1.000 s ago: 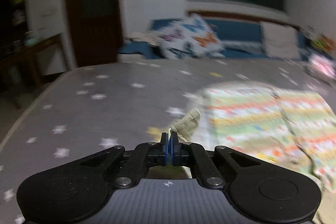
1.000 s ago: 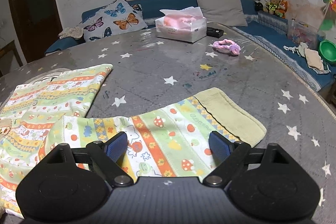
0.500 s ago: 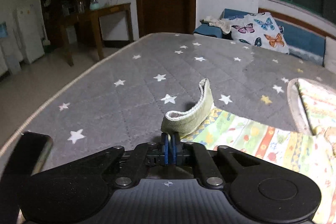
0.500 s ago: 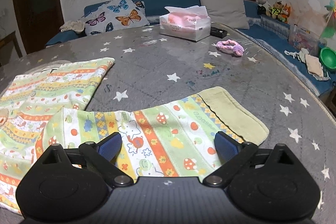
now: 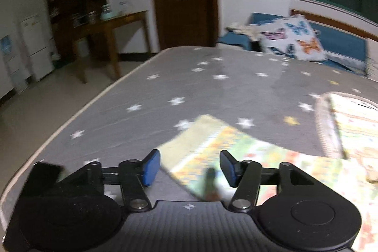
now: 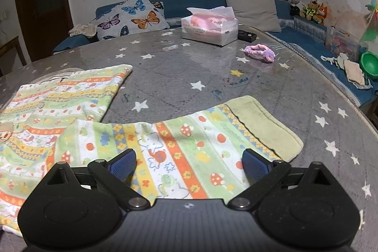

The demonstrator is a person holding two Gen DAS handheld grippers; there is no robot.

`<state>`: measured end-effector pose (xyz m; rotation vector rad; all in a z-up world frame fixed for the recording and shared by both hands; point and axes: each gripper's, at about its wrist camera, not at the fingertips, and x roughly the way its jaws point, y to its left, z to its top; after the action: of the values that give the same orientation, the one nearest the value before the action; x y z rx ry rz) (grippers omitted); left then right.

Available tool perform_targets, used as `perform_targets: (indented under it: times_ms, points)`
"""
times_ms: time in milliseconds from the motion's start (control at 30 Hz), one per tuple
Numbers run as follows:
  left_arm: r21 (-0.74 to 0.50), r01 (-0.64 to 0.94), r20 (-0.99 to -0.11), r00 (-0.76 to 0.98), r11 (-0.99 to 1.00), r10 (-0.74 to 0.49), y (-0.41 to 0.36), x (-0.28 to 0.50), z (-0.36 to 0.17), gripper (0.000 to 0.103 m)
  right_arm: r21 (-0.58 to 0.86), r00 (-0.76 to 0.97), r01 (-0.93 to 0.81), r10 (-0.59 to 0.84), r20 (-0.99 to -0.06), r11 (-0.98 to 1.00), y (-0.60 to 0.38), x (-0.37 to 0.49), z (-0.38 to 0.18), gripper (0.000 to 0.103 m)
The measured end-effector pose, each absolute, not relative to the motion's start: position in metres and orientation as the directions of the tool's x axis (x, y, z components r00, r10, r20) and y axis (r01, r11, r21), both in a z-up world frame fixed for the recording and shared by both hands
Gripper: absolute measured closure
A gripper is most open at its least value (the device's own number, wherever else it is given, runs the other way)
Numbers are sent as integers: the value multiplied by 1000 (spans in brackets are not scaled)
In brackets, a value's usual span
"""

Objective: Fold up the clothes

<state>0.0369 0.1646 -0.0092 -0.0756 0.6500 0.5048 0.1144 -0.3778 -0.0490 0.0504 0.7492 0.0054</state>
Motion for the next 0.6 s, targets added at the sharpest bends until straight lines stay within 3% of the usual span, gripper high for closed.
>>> perform_targets:
  times_ms: [133,333,600]
  points:
    - [126,-381,-594,711,916,378,136,46,-15,24,49,730,-8,39,-682,999,-373,108,-49,5]
    - [174,-273,-610,724,946,321,99,47,-26,17,24,726,-36,43,-686,999,-368,99,-47,5]
    - [237,-134,-562,789,962,248,47,40,-20,8,16,756,-156,130,-642,988,-335,84,-24,5]
